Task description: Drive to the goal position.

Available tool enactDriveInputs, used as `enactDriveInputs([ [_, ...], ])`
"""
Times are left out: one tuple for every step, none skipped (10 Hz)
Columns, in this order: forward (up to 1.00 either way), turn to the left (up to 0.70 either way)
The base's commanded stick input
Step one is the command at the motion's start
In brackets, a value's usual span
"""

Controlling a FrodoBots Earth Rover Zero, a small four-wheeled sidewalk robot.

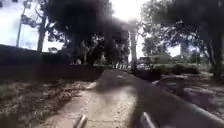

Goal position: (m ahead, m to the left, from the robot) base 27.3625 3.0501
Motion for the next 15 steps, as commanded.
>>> enactDriveInputs([
  [0.85, 0.0],
  [0.85, 0.0],
  [0.85, 0.0],
  [0.85, 0.0],
  [0.85, 0.0],
  [0.85, 0.0],
  [0.85, 0.0],
  [0.85, 0.0],
  [0.85, 0.0],
  [0.85, 0.0],
  [0.85, 0.0],
  [0.85, 0.0],
  [0.85, 0.0],
  [0.85, 0.0],
  [0.85, 0.0],
])
